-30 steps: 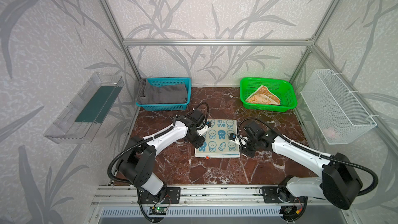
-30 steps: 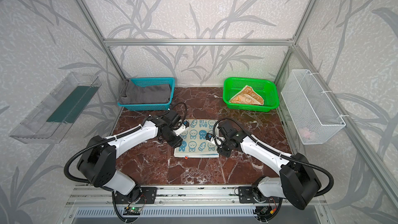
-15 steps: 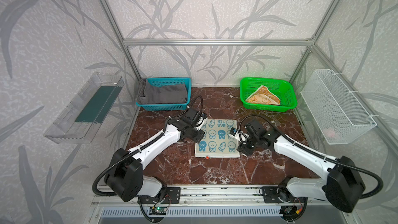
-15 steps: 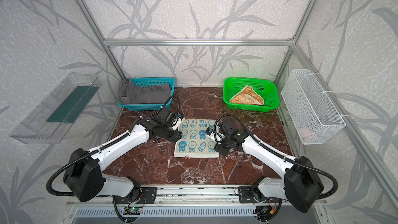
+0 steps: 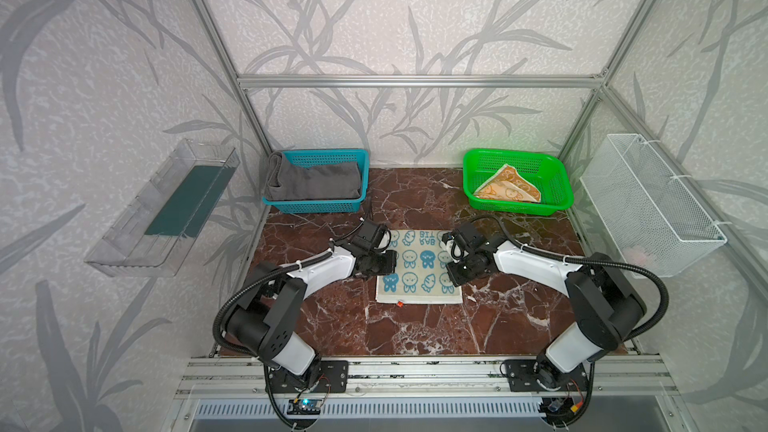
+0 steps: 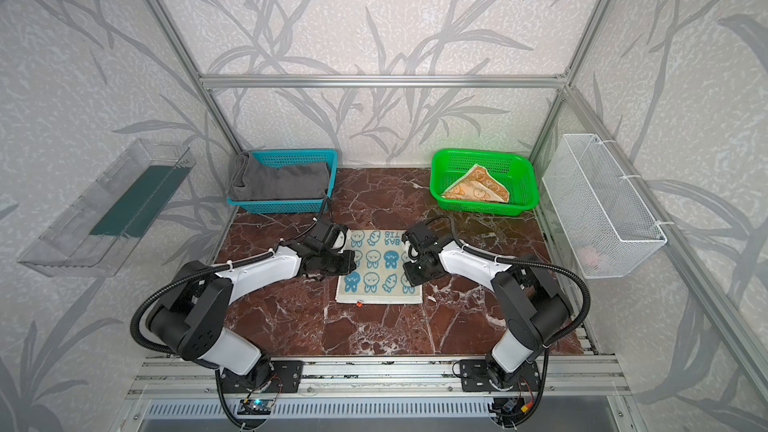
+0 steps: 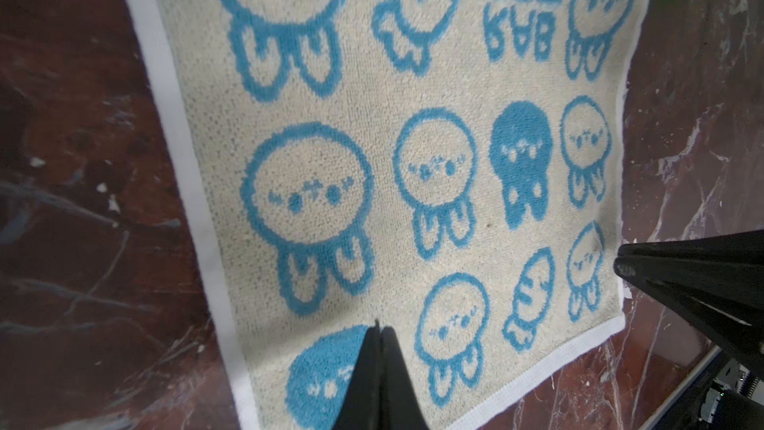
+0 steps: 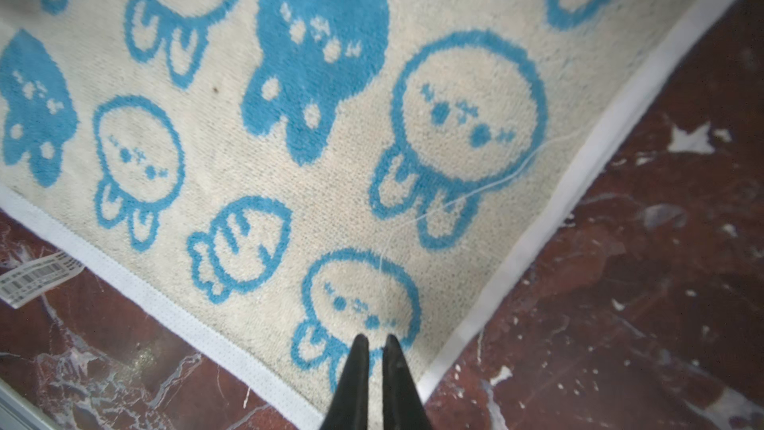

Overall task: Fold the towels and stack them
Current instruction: 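Lower the folded half onto the towel and open both grippers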

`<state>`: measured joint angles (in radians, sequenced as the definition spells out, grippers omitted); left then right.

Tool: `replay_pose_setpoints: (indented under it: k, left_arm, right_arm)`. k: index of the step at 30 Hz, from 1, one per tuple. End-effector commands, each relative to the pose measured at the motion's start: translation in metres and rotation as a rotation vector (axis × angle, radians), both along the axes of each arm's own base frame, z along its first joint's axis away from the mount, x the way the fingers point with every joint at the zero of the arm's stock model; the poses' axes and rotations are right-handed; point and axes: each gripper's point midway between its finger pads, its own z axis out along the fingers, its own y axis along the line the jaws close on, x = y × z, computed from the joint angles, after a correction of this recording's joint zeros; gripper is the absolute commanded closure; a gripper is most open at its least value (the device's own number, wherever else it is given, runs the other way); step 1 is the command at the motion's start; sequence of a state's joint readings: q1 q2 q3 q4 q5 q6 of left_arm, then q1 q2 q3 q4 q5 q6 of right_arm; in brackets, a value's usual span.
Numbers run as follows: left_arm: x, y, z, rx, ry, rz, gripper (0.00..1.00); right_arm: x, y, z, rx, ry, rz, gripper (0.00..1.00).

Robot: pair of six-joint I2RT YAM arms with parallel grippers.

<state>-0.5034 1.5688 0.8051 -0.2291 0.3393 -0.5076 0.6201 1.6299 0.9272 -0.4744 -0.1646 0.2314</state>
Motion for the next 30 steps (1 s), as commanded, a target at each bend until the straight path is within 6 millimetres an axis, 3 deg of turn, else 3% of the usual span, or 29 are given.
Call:
replay_pose_setpoints:
  k: [1,6,13,17,19,23,27,30]
  left_arm:
    - [-0.01,0.003,-0.011,-0.011,0.051,0.022,1.0]
    - [-0.034,0.015,-0.025,0.024,0.113,0.015,1.0]
    - [-0.058,0.023,-0.023,0.036,0.156,-0.019,1.0]
    - [-0.069,0.028,-0.011,0.038,0.142,-0.044,1.0]
    - [-0.067,0.029,0.005,0.027,0.092,-0.048,1.0]
    - [-0.046,0.032,0.044,0.027,-0.056,-0.024,0.97]
    - [-0.013,0.034,0.085,0.011,-0.212,0.035,0.94]
    - [0.01,0.029,0.098,-0.028,-0.258,0.06,0.94]
  right_arm:
    - [-0.009,-0.01,-0.011,-0.038,0.033,-0.027,0.89]
    - [-0.027,-0.011,-0.021,-0.026,0.097,0.008,0.9]
    - [-0.058,-0.017,-0.032,-0.054,0.182,0.031,0.9]
    - [-0.068,-0.022,-0.022,-0.043,0.183,0.011,0.91]
    - [-0.067,-0.025,-0.012,-0.024,0.155,-0.036,0.9]
    - [-0.045,-0.014,0.017,0.067,0.034,-0.078,0.81]
    - [0.0,-0.008,0.043,0.121,-0.078,-0.103,0.79]
    - [0.042,-0.009,0.056,0.118,-0.127,-0.137,0.81]
